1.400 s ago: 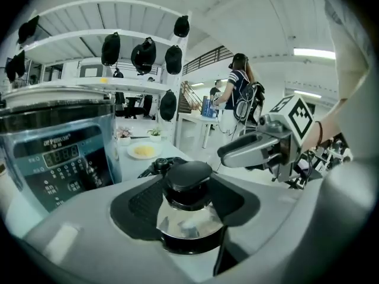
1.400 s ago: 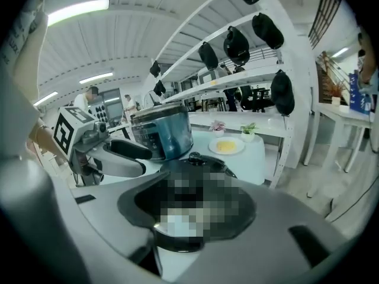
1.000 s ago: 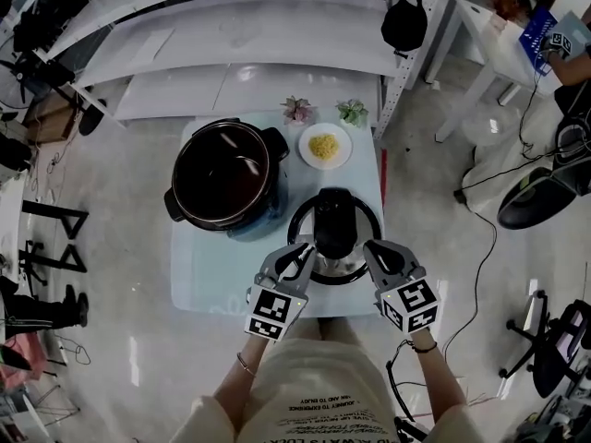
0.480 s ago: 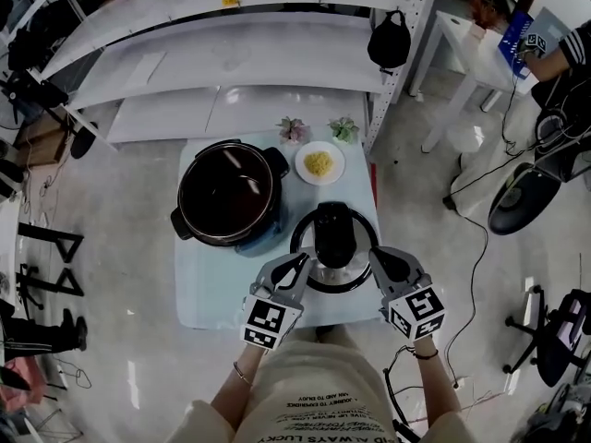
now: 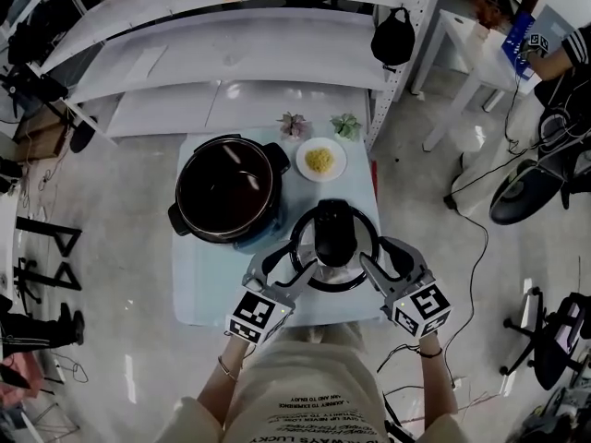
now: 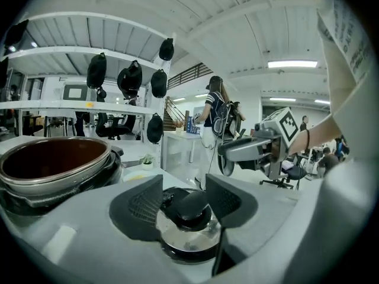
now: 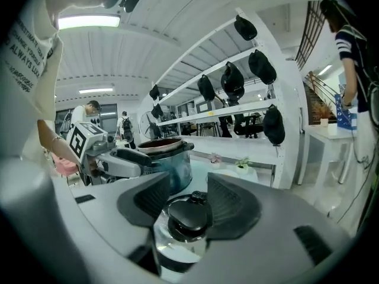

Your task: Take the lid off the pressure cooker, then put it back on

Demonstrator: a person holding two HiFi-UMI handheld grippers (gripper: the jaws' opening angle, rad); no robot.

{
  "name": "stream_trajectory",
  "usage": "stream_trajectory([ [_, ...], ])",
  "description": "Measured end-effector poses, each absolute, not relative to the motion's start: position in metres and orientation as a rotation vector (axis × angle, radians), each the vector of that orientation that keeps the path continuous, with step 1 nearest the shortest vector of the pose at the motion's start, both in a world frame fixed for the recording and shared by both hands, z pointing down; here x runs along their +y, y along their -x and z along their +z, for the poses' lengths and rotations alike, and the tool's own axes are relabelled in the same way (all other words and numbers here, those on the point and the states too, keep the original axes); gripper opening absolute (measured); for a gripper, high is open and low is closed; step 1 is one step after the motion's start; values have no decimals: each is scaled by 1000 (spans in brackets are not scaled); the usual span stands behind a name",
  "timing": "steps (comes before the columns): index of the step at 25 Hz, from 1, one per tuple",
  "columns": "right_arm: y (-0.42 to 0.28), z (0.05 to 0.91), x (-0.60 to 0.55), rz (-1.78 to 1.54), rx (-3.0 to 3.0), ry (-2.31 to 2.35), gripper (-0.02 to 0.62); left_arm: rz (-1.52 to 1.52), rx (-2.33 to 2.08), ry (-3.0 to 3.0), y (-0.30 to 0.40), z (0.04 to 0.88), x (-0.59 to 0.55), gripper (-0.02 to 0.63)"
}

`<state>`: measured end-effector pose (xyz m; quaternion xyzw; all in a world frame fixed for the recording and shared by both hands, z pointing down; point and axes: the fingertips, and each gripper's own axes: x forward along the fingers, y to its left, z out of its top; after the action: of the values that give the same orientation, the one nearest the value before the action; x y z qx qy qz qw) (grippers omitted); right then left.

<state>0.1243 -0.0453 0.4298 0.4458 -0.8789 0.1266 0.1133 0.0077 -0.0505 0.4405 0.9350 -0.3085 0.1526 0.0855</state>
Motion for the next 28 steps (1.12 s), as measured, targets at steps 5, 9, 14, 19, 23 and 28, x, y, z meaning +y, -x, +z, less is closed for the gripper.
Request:
stream_trajectory([
  [5,-118,436,-49,396,-2646,-1154,289,562,-861,-2819,-18,446,-50,305],
  [9,-114,447,-54,376,-2655,-1006,310,643,-845,-2831,-25,455,-54,310],
  [14,-115,463,-67,350,-2665,-875,318,708,-832,-2828,-37,472,-58,312],
  [19,-109,489,-70,332,-2658,-701,319,812,-785,-2823,-53,497,-59,316],
  [23,-103,508,-69,311,-2654,-578,319,886,-761,-2811,-56,514,-63,317],
  [28,-94,527,-68,274,-2644,-425,319,1000,-673,-2809,-57,534,-63,318],
])
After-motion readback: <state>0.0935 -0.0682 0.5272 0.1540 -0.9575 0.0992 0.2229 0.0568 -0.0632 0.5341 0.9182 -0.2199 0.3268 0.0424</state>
